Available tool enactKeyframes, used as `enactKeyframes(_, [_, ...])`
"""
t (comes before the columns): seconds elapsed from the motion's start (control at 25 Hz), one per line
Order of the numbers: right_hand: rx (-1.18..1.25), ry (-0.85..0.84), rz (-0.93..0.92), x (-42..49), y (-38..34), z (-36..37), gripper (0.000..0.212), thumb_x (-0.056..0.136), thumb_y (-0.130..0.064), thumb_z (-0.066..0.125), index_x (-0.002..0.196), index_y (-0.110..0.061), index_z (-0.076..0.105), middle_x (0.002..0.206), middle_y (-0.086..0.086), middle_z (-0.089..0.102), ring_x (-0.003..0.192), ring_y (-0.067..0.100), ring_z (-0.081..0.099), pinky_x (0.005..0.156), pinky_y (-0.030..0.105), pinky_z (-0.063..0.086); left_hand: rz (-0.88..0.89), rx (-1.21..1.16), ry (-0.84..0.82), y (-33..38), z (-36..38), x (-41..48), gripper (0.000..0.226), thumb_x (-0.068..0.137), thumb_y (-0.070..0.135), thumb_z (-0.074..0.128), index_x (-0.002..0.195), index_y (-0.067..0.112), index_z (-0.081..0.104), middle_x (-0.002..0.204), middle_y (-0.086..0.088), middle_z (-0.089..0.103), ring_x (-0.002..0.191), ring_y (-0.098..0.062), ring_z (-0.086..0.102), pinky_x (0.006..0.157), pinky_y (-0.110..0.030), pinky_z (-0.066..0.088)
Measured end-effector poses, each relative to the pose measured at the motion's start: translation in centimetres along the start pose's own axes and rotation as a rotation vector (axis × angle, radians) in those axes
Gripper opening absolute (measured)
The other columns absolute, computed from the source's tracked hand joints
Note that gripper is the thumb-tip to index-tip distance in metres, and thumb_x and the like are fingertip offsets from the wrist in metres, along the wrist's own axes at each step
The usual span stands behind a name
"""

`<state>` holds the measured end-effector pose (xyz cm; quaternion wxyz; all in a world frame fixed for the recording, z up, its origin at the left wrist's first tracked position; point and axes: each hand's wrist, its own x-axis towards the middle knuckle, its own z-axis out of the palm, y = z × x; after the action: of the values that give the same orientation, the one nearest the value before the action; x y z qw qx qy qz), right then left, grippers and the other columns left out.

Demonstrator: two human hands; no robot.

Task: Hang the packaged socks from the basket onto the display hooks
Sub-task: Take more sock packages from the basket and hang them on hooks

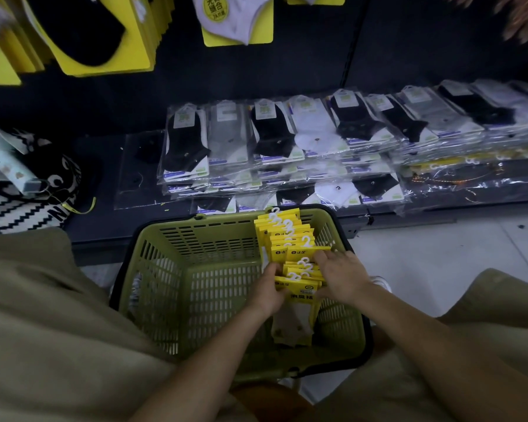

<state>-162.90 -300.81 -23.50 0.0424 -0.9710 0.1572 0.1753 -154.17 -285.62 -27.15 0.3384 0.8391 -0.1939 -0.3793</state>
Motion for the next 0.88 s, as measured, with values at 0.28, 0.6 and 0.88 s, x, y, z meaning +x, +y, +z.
enactKeyframes(0.28, [0.662, -0.044, -0.020, -0.9, -1.2, 1.3, 0.065, 0.072, -0.033, 0.078, 0.127, -0.017, 0.049, 0.119, 0.001, 0.056, 0.112, 0.019, 0.053, 0.087, 0.025, 0.044, -0.089, -0.437, 0.023, -1.9, -0.7, -2.6, 0.051, 0.084, 0.002, 0.063, 0.130, 0.019, 0.049, 0.132, -0.007, 0.052, 0.117, -0.020, 0.050, 0.092, -0.030, 0.046])
enactKeyframes(0.6, [1.324, -0.130, 0.160, -1.9, -4.6, 2.5, 0.065, 0.071, -0.009, 0.078, 0.126, -0.019, 0.045, 0.108, -0.011, 0.055, 0.104, 0.010, 0.056, 0.080, 0.019, 0.051, -0.020, -0.492, 0.163, -3.7, -1.8, -4.1, 0.055, 0.078, 0.007, 0.071, 0.120, 0.030, 0.044, 0.132, -0.002, 0.050, 0.120, -0.018, 0.048, 0.084, -0.017, 0.045])
enactKeyframes(0.88, [1.411, -0.245, 0.223, -2.2, -6.1, 3.7, 0.067, 0.084, -0.016, 0.067, 0.138, -0.024, 0.029, 0.129, -0.004, 0.051, 0.125, 0.014, 0.043, 0.108, 0.037, 0.035, -0.066, -0.342, 0.047, -4.6, -2.2, -3.6, 0.079, 0.080, 0.012, 0.070, 0.145, 0.024, 0.028, 0.149, -0.004, 0.031, 0.135, -0.024, 0.034, 0.110, -0.046, 0.034])
